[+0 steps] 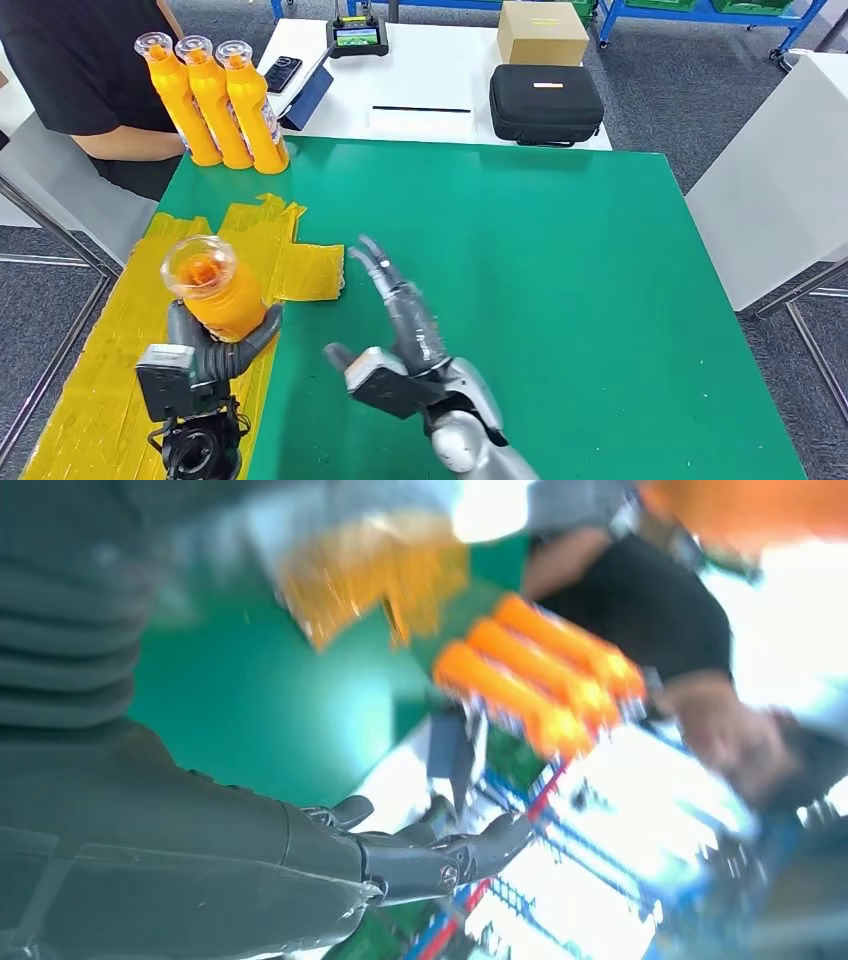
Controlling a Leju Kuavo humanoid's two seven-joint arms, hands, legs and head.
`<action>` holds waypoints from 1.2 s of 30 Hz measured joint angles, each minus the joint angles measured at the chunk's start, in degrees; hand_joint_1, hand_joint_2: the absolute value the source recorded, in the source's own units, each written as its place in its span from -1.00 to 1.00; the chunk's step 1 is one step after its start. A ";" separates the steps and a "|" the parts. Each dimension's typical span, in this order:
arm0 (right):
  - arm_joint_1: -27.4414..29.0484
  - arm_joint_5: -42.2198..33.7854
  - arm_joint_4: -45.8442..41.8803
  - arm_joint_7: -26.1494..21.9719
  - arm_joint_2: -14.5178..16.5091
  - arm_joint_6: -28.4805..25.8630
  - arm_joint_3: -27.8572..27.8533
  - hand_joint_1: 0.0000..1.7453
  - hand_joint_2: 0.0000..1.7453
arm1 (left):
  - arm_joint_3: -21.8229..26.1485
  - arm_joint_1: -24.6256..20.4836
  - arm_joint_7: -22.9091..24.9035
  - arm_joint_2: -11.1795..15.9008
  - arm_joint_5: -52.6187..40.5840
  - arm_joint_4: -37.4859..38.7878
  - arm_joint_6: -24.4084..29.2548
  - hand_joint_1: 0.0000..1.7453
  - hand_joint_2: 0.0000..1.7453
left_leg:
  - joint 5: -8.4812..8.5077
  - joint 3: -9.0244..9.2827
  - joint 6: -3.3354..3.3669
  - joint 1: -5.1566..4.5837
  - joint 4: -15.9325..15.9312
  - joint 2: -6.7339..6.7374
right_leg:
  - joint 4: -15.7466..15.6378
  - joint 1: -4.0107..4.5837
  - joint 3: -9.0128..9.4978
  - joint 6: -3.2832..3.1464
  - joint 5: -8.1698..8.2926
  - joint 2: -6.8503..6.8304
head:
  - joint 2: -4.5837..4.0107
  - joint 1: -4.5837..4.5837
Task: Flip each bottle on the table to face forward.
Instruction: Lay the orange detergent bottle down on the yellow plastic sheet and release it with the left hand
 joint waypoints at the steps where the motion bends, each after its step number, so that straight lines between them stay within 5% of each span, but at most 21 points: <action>1: 0.75 -0.83 -2.06 -0.42 -0.54 0.13 -1.08 -1.00 -1.00 | 0.01 -0.59 -0.30 0.34 -3.16 1.05 3.53 1.00 1.00 | 0.01 0.00 0.00 -0.01 0.00 -0.01 | 0.00 0.00 0.01 0.00 0.01 0.00 | 0.00 0.00; 6: 2.95 -4.47 -8.49 -2.84 -3.01 0.92 -5.11 -1.00 -1.00 | 0.41 -3.95 -1.41 2.09 -19.21 9.04 18.76 1.00 1.00 | 0.03 0.02 0.02 -0.02 0.00 -0.04 | 0.00 -0.01 0.04 0.01 0.02 0.00 | 0.00 -0.01; 14: 2.96 -7.27 -10.20 -5.79 -5.47 1.47 -7.34 -1.00 -1.00 | 9.08 -5.94 -1.43 1.12 -47.67 14.55 21.10 1.00 1.00 | 0.03 0.01 0.02 -0.02 0.00 0.02 | 0.01 -0.01 0.02 0.01 0.02 0.00 | 0.00 0.00; 18: 1.06 -8.90 -9.30 -6.99 -6.45 2.10 -7.57 -1.00 -1.00 | 12.39 -7.41 7.16 0.62 -62.09 17.57 21.10 1.00 1.00 | 0.03 0.01 0.02 -0.02 0.00 0.02 | 0.01 -0.01 0.03 0.01 0.02 0.00 | 0.00 -0.01; 23: -1.07 -9.68 -7.63 -7.48 -6.69 2.64 -7.58 -1.00 -1.00 | 9.15 -8.44 18.61 1.60 -67.84 23.16 21.12 1.00 1.00 | 0.08 0.00 0.06 -0.02 0.00 0.01 | 0.01 -0.01 0.04 0.01 0.03 -0.02 | 0.00 -0.01; 24: -1.33 -9.74 -7.39 -7.50 -6.71 2.66 -7.58 -1.00 -1.00 | 8.50 -8.57 19.17 1.79 -68.06 24.00 21.12 0.50 1.00 | 0.08 0.00 0.06 -0.02 0.00 0.01 | 0.01 -0.01 0.04 0.01 0.03 -0.02 | 0.00 -0.01; 27: -1.94 -10.79 -6.82 -7.42 -6.92 2.86 -7.55 -1.00 -1.00 | 6.26 -9.70 22.88 2.64 -67.83 27.25 21.12 -1.00 -0.50 | 0.08 0.00 0.06 -0.03 0.00 0.01 | 0.01 -0.02 0.03 0.02 0.03 -0.03 | 0.00 -0.01; 28: -2.18 -11.23 -6.60 -7.40 -7.02 2.85 -7.52 -1.00 -1.00 | 4.85 -10.38 25.48 3.20 -67.64 28.90 21.12 -1.00 -1.00 | 0.08 -0.01 0.06 -0.04 0.00 0.00 | 0.01 -0.03 0.03 0.02 0.03 -0.03 | 0.00 -0.01; 31: -2.84 -11.47 -5.80 -7.57 -7.16 2.62 -7.48 -1.00 -1.00 | 0.05 -12.42 31.57 4.75 -67.46 34.33 21.12 -1.00 -1.00 | 0.08 -0.01 0.06 -0.04 0.00 -0.09 | 0.01 -0.03 0.04 0.02 0.03 -0.04 | 0.00 -0.02; 36: -3.53 -11.10 -4.52 -7.91 -7.14 3.04 -7.49 -1.00 -1.00 | -3.30 -13.93 31.76 5.55 -66.88 39.08 21.15 -1.00 -1.00 | 0.08 -0.01 0.06 -0.05 0.00 -0.10 | 0.02 -0.04 0.04 0.02 0.03 -0.03 | 0.00 -0.01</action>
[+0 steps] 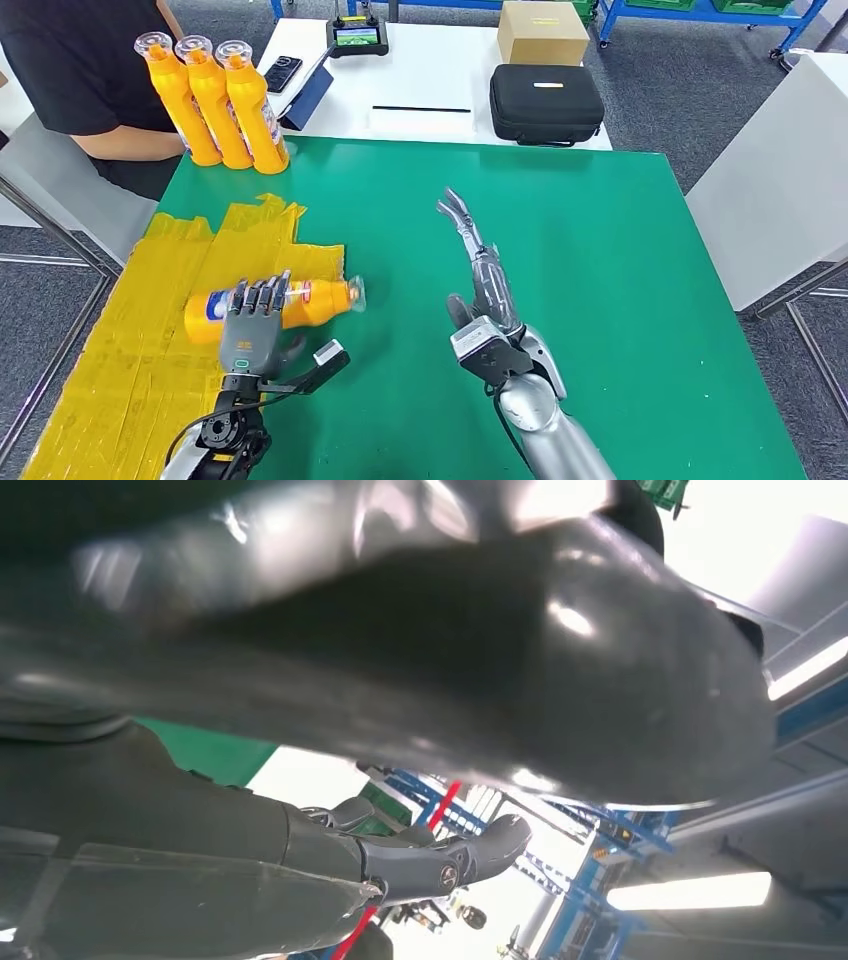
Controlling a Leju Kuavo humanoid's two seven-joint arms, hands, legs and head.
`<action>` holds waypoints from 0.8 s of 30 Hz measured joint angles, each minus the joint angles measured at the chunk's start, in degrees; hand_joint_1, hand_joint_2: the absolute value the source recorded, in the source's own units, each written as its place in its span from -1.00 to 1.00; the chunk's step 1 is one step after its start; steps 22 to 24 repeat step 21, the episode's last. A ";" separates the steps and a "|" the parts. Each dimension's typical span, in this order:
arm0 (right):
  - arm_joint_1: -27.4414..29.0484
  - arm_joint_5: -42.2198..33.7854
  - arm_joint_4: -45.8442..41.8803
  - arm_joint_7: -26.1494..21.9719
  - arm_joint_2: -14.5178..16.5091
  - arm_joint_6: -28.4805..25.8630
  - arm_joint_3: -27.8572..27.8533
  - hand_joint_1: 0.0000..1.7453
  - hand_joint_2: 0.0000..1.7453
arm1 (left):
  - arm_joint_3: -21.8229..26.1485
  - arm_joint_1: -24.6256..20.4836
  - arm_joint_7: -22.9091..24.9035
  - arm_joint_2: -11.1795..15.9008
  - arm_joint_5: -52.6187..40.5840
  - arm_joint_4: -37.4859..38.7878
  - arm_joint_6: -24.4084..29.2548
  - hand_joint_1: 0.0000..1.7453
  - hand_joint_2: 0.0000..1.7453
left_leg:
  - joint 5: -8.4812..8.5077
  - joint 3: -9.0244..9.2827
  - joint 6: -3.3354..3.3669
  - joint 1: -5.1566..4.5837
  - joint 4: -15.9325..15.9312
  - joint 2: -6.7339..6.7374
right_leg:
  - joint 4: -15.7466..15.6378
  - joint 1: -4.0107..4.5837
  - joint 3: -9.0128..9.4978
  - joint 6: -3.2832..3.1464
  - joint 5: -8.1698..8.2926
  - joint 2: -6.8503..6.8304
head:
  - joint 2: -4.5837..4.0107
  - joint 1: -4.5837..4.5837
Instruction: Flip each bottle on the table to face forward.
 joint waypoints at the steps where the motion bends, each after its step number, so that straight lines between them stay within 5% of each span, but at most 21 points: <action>1: -0.15 0.13 0.25 -0.05 0.02 0.21 0.00 -1.00 -1.00 | -0.28 -0.08 -0.23 0.10 0.06 0.29 0.00 -1.00 -1.00 | 0.00 0.00 0.00 0.00 0.00 -0.01 | 0.00 0.00 0.00 0.00 0.00 0.00 | 0.00 0.00; 24: -1.48 0.85 3.02 -0.45 0.39 0.96 -0.03 -1.00 -1.00 | -0.75 -0.09 -2.47 0.57 1.05 0.60 0.04 -1.00 -1.00 | 0.00 -0.01 0.00 0.00 0.00 -0.04 | 0.00 0.00 0.00 0.00 0.00 -0.02 | 0.00 -0.01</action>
